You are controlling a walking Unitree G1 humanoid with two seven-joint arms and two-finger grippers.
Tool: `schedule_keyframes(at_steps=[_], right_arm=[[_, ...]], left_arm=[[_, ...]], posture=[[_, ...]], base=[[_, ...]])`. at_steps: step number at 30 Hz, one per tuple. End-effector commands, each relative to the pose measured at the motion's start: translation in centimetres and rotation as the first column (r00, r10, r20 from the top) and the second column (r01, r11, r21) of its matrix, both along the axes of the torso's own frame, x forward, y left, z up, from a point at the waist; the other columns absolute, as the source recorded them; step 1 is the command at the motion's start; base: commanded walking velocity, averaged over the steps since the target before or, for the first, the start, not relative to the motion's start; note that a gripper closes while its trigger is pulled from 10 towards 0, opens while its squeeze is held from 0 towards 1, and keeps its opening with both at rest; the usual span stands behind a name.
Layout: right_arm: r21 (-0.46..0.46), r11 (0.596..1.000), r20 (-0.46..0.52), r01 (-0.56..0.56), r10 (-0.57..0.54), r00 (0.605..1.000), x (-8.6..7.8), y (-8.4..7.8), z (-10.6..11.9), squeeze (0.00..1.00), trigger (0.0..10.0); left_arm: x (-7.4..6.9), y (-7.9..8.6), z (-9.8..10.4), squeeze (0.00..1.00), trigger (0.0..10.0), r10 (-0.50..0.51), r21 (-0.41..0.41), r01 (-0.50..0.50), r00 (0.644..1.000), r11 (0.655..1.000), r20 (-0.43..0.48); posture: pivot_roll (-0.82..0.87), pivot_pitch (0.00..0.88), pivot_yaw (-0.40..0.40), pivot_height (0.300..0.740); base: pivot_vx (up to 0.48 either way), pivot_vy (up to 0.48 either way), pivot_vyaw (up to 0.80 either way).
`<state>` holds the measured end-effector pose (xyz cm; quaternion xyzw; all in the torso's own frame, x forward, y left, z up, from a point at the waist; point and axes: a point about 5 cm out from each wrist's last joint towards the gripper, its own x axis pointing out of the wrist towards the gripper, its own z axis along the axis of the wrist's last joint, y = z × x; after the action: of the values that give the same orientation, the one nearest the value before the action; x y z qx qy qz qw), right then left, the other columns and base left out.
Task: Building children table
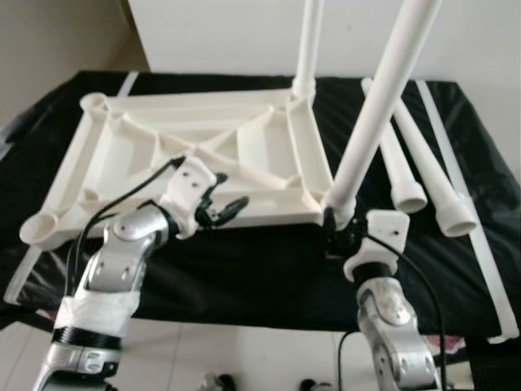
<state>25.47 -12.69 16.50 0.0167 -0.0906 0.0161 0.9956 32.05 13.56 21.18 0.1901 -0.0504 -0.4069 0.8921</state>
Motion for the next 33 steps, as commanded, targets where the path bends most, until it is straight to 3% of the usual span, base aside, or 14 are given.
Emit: schedule_keyframes(at_steps=[1,6,11,12,14,15,21,29,33], right_arm=[[0.016,0.999,0.011,-0.042,0.041,0.999,-0.4,0.3,0.2,0.00,0.0],[0.015,0.990,0.042,-0.141,0.140,0.989,-1.0,0.6,0.8,0.00,0.0],[0.014,0.985,0.054,-0.170,0.169,0.984,-1.0,0.5,1.1,0.00,0.0],[0.008,0.984,0.056,-0.178,0.177,0.983,-1.0,0.5,1.1,0.00,6.9],[0.001,0.983,0.058,-0.186,0.186,0.981,-1.0,0.5,1.2,0.00,6.9],[0.001,0.982,0.057,-0.188,0.187,0.981,-1.0,0.5,1.2,0.00,10.0],[0.007,0.964,0.080,-0.267,0.266,0.961,-1.2,1.0,1.7,0.00,10.0],[0.017,0.940,0.076,-0.340,0.337,0.938,-1.3,1.1,1.8,0.00,10.0],[-0.015,0.938,0.057,-0.347,0.347,0.936,0.2,0.0,1.5,0.00,10.0]], left_arm=[[-0.1,0.3,-0.6,0.00,10.0,0.017,-0.001,-0.017,1.000,1.000,-0.026],[0.0,0.4,-0.3,0.00,10.0,0.018,0.002,-0.018,1.000,1.000,-0.014],[0.2,0.5,0.1,0.00,10.0,0.021,-0.017,-0.021,1.000,1.000,-0.006],[0.2,0.5,0.1,0.00,10.0,0.020,-0.016,-0.020,1.000,1.000,-0.005],[0.2,0.5,0.0,0.00,10.0,0.021,-0.016,-0.021,1.000,1.000,-0.006],[0.2,0.5,0.0,0.00,10.0,0.021,-0.017,-0.021,1.000,1.000,-0.006],[0.4,0.6,0.3,0.00,10.0,0.032,-0.060,-0.032,0.999,0.998,-0.005],[0.2,0.3,0.1,0.00,10.0,0.013,-0.054,-0.013,1.000,0.998,-0.010],[0.2,0.1,0.3,0.00,10.0,-0.001,-0.055,0.001,1.000,0.998,-0.002]], posture=[[-0.08,0.234,0.043,0.740],[-0.08,0.235,0.039,0.740],[-0.08,0.226,0.032,0.740],[-0.08,0.222,0.032,0.740],[-0.08,0.222,0.032,0.740],[-0.09,0.220,0.032,0.740],[-0.09,0.219,0.031,0.740],[-0.10,0.218,0.033,0.740],[-0.10,0.208,0.033,0.740]], base=[[0.000,0.000,0.00],[0.000,0.000,0.00],[0.000,0.000,0.00],[0.000,0.000,0.00],[0.000,0.000,0.00],[0.000,0.000,0.00],[0.000,0.000,0.00],[0.000,0.000,0.00],[0.000,0.000,0.00]])
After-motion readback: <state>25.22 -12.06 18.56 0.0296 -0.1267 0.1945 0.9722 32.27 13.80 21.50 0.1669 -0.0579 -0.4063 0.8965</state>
